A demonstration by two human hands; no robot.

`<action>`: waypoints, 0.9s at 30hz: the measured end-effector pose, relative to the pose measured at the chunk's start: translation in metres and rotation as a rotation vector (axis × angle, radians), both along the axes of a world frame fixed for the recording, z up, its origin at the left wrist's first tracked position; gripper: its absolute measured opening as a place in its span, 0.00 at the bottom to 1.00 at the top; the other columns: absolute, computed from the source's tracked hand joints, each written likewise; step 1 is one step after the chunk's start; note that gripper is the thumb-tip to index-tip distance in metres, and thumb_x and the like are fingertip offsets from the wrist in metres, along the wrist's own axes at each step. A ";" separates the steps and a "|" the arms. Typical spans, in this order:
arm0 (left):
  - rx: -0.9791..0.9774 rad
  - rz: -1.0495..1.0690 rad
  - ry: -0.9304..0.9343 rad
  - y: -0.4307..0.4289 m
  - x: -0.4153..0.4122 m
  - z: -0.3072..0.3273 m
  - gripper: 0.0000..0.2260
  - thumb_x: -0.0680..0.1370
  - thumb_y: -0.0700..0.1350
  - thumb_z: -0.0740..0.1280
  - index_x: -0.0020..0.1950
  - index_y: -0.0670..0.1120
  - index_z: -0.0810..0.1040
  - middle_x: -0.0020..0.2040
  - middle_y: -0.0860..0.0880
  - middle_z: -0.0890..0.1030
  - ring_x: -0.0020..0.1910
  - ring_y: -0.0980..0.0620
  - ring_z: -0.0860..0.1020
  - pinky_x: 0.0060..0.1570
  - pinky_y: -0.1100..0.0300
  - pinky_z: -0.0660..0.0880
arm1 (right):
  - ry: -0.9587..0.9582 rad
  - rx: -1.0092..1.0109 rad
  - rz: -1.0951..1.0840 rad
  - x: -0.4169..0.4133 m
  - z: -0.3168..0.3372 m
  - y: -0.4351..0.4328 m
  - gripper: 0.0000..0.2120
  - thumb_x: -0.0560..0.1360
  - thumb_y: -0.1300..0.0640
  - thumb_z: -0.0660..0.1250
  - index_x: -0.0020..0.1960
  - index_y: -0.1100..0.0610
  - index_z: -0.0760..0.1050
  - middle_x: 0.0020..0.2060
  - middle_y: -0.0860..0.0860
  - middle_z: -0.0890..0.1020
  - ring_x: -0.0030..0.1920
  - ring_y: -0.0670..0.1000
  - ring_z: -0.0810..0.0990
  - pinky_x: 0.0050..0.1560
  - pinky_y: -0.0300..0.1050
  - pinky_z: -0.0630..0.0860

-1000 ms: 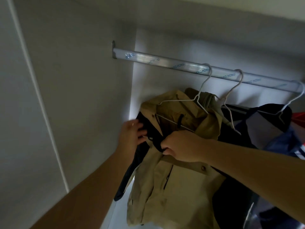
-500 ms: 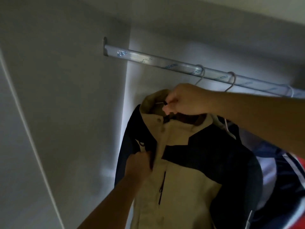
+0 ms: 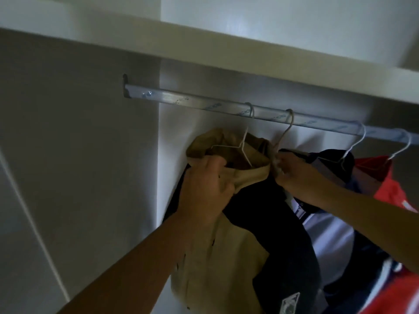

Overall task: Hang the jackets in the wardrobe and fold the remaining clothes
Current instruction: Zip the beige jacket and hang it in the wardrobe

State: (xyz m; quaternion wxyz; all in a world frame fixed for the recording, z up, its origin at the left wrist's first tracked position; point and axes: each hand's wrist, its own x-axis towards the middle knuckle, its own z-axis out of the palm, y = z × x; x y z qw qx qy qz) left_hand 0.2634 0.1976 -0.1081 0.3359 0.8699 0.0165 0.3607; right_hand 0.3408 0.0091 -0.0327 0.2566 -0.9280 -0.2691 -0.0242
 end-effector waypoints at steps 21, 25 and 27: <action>-0.158 -0.148 0.486 0.001 0.050 0.077 0.09 0.80 0.40 0.61 0.41 0.47 0.75 0.35 0.53 0.72 0.35 0.57 0.73 0.35 0.68 0.72 | -0.268 -0.512 -0.105 -0.017 -0.053 -0.020 0.16 0.77 0.52 0.60 0.63 0.55 0.68 0.64 0.52 0.68 0.61 0.58 0.69 0.49 0.49 0.71; -0.380 0.015 0.394 -0.006 0.047 0.068 0.16 0.81 0.42 0.60 0.68 0.40 0.69 0.64 0.40 0.72 0.63 0.41 0.71 0.64 0.52 0.68 | -0.290 -0.391 -0.077 -0.016 -0.049 -0.019 0.23 0.76 0.56 0.63 0.70 0.52 0.63 0.74 0.52 0.56 0.61 0.60 0.70 0.45 0.48 0.71; -0.303 0.236 0.349 -0.022 0.036 0.045 0.27 0.76 0.52 0.66 0.72 0.45 0.62 0.70 0.43 0.64 0.67 0.41 0.66 0.64 0.42 0.67 | -0.327 -0.290 -0.081 -0.013 -0.051 -0.019 0.36 0.73 0.61 0.65 0.76 0.49 0.54 0.77 0.54 0.45 0.57 0.62 0.75 0.43 0.48 0.73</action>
